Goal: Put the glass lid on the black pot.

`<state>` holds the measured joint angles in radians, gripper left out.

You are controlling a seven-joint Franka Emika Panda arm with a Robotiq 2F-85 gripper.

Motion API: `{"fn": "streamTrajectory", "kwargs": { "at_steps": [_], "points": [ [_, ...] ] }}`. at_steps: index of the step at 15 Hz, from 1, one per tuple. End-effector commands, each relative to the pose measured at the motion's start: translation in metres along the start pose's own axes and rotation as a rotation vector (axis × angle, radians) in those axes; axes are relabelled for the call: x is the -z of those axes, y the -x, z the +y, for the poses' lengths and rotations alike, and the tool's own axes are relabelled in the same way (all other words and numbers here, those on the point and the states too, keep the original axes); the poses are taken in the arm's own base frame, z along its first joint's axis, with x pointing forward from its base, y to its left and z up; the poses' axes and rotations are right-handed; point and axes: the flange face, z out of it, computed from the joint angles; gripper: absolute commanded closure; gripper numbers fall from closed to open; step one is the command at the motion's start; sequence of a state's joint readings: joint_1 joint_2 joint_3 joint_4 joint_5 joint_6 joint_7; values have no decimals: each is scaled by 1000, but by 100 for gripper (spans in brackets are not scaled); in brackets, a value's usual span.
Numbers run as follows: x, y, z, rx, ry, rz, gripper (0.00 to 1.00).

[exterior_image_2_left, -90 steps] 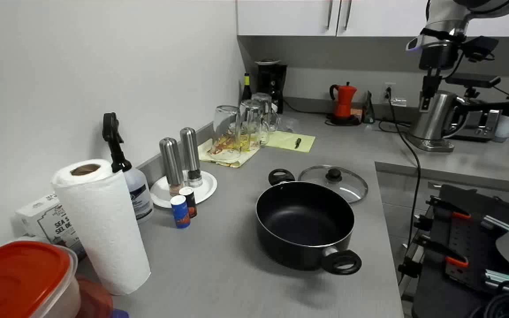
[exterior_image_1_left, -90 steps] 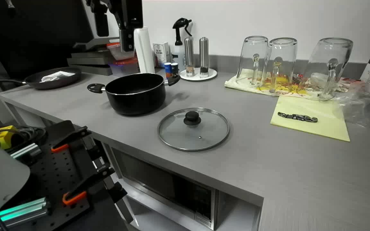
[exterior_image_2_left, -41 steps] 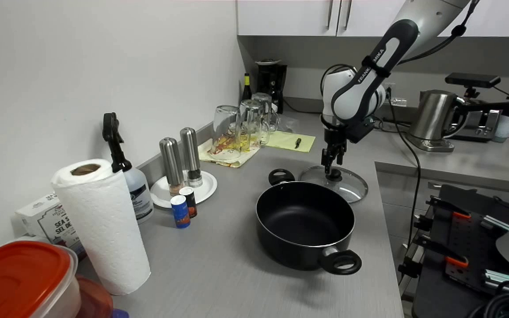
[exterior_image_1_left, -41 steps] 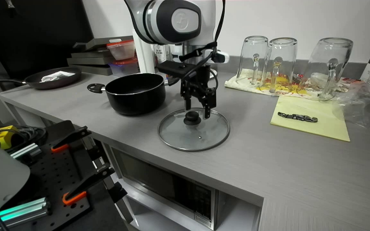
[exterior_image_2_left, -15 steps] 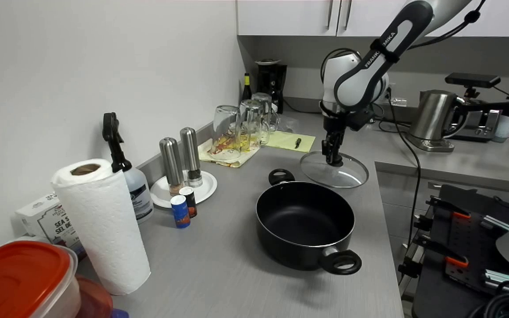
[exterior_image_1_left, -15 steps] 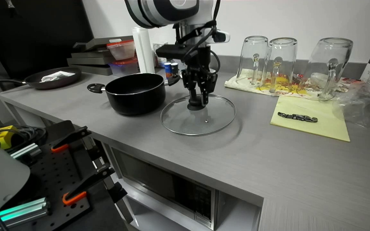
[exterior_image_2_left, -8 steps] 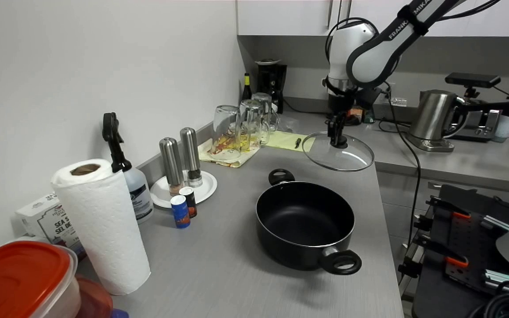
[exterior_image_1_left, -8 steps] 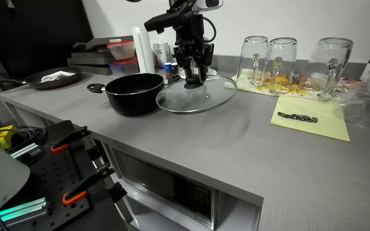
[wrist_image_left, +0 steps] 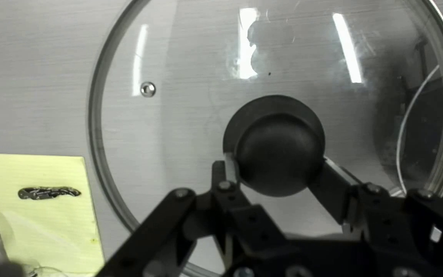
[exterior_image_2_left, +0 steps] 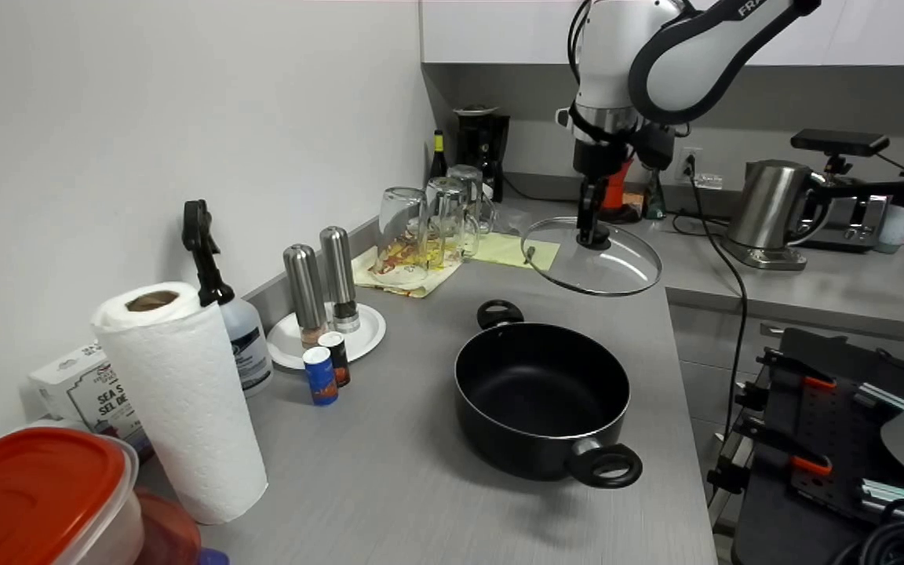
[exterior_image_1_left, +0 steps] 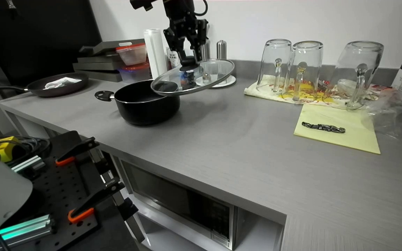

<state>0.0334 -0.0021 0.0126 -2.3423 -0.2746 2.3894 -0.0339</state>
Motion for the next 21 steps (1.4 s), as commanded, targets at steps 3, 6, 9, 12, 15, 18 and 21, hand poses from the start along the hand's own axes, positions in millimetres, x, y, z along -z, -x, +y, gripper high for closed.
{"fn": "streamTrajectory", "kwargs": {
  "at_steps": [3,6,9,12,15,18,21],
  "points": [
    [31,-8,-55,126,27,27,76],
    [31,-14,-87,188,28,30,76],
    [30,-17,-116,249,32,28,76],
    [25,-19,-145,311,37,23,76],
    [19,-21,-169,367,47,16,76],
    [11,-24,-191,416,53,8,76],
    [5,-30,-210,456,54,5,76]
  ]
}}
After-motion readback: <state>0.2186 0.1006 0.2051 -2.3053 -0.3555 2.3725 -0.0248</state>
